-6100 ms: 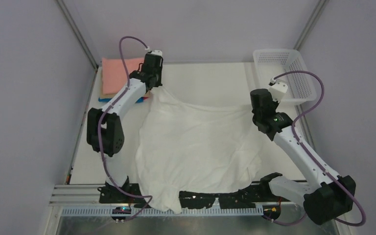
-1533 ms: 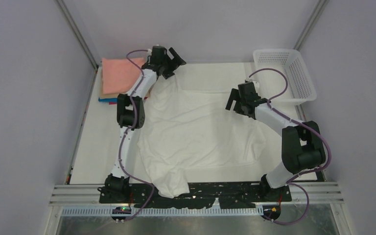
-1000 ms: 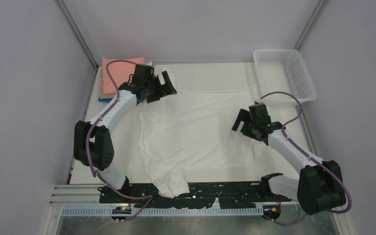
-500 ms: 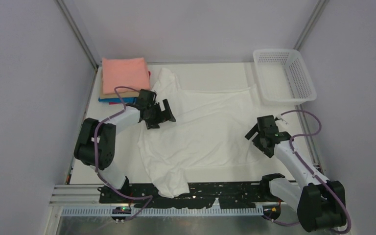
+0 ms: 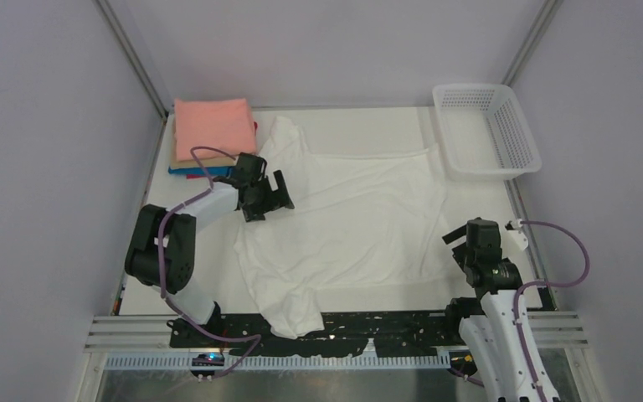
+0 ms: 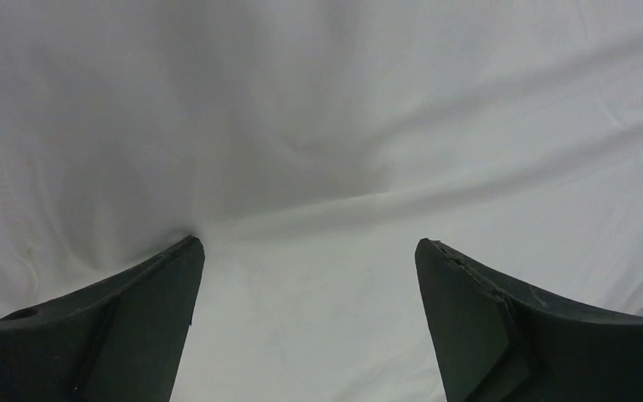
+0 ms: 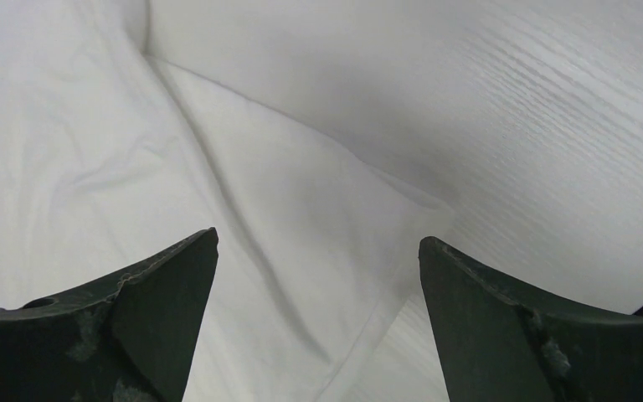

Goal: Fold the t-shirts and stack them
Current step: Flatten out the tshirt

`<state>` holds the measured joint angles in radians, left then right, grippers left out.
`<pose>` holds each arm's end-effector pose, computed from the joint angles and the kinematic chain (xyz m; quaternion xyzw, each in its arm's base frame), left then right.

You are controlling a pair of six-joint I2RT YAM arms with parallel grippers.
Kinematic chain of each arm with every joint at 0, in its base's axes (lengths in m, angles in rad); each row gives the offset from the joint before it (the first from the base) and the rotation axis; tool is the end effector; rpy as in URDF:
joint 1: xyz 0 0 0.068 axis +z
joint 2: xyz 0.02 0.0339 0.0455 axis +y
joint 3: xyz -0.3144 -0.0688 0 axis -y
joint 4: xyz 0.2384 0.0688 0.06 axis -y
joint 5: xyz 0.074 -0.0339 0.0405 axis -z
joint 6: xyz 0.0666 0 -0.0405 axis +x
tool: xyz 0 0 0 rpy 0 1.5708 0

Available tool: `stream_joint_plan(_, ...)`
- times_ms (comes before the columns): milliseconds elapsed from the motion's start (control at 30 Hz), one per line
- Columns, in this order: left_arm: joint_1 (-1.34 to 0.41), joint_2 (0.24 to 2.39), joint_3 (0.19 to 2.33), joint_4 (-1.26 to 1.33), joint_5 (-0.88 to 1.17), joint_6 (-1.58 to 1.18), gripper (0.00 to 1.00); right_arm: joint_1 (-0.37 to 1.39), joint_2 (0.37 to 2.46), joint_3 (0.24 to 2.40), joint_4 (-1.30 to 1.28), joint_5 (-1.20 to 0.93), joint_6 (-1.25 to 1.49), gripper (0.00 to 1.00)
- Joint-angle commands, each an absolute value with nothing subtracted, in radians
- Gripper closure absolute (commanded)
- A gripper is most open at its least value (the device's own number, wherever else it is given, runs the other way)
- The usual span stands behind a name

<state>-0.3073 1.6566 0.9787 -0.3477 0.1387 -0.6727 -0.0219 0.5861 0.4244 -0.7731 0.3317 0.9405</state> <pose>0.3240 -0.1125 0.2043 -0.1562 0.9482 -0.1853 0.2056 0.0839 -0.0235 0.1980 0.4794 0.8066 -0.0039 0.3459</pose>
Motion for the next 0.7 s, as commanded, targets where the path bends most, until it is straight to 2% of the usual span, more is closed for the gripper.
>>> stream_joint_plan(0,-0.304,1.611,0.988,-0.358,0.101,-0.667,0.01,-0.025,0.523,0.488,-0.638,0.289,0.829,0.05)
stream_joint_plan(100,-0.304,1.624,0.989,-0.352,0.102,-0.672,0.01,-0.026,0.588,0.462,-0.481,0.139,0.794,0.05)
stream_joint_plan(367,-0.304,1.644,0.98,-0.326,0.118,-0.682,0.01,-0.025,0.977,0.42,-0.085,-0.068,0.777,0.05)
stream_joint_plan(467,-0.304,1.648,0.975,-0.326,0.111,-0.686,0.01,-0.025,1.053,0.425,-0.047,-0.049,0.768,0.05)
stream_joint_plan(667,-0.304,1.657,0.976,-0.328,0.111,-0.692,0.01,-0.027,1.076,0.39,-0.122,0.091,0.837,0.05)
